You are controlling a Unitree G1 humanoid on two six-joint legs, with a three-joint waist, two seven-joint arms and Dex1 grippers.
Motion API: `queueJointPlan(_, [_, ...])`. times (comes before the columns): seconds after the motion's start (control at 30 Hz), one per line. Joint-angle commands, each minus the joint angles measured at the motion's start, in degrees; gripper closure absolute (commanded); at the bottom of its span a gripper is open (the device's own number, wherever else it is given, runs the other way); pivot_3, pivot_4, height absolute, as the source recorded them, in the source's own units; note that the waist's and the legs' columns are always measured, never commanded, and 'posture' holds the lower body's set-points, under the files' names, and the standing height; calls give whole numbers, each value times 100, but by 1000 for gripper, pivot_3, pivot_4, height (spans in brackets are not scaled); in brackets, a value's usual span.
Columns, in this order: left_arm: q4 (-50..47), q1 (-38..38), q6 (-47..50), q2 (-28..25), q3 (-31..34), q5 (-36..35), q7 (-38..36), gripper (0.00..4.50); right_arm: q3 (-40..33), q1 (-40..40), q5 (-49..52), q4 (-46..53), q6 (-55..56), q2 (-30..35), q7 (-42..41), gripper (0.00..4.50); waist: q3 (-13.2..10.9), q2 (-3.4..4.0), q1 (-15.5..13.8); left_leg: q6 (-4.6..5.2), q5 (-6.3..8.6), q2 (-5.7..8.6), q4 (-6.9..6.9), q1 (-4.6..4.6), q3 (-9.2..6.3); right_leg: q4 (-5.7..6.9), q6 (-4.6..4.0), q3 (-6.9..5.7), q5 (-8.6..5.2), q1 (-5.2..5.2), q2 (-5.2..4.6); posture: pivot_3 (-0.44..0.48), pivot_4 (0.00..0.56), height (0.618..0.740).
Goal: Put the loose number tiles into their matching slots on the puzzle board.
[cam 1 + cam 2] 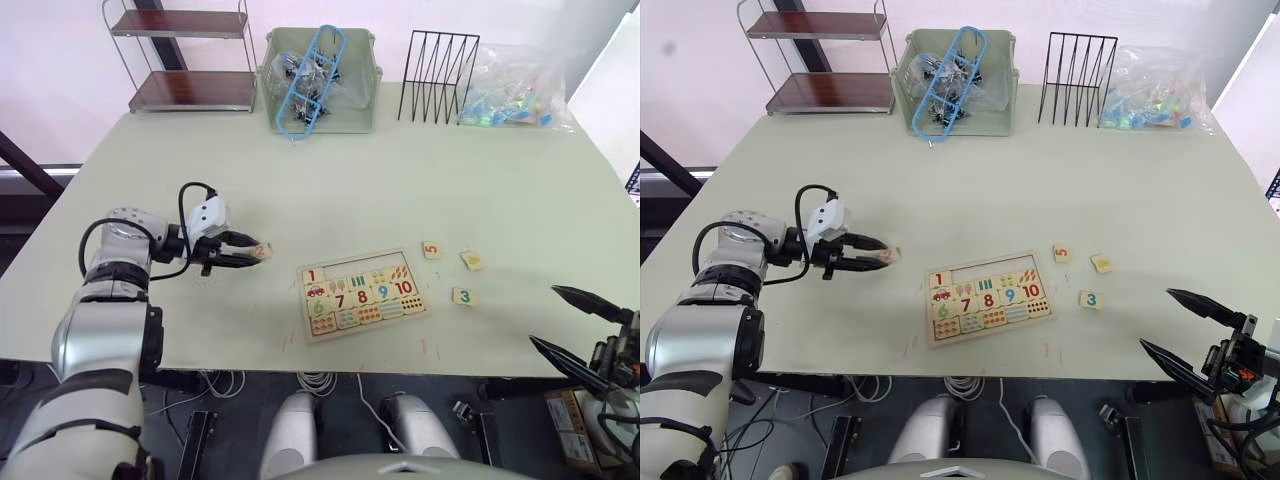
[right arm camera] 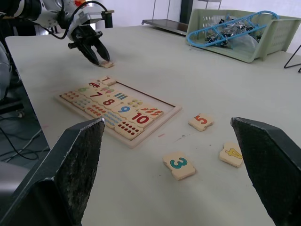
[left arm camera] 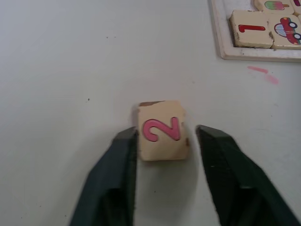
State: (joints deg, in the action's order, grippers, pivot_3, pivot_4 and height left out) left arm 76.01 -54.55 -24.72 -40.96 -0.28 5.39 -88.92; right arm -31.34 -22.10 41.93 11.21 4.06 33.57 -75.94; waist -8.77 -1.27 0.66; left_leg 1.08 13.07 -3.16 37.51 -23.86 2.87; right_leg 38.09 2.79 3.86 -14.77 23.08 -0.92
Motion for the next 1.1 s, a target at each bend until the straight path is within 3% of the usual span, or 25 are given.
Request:
queueJointPlan(0.03, [-33, 37, -150, -63, 10, 49, 55, 3145, -71, -7, 73, 76, 90, 14, -31, 0, 1, 2, 0, 0, 0, 0, 0, 2, 1, 0, 0, 0, 0, -1, 0, 0, 150, 740])
queueJointPlan(1.1, [-78, 34, 56, -28, 265, -179, -141, 3145, -9, 49, 40, -12, 84, -4, -57, 0, 1, 1, 1, 0, 0, 0, 2, 2, 0, 4, 0, 0, 0, -1, 0, 0, 150, 740])
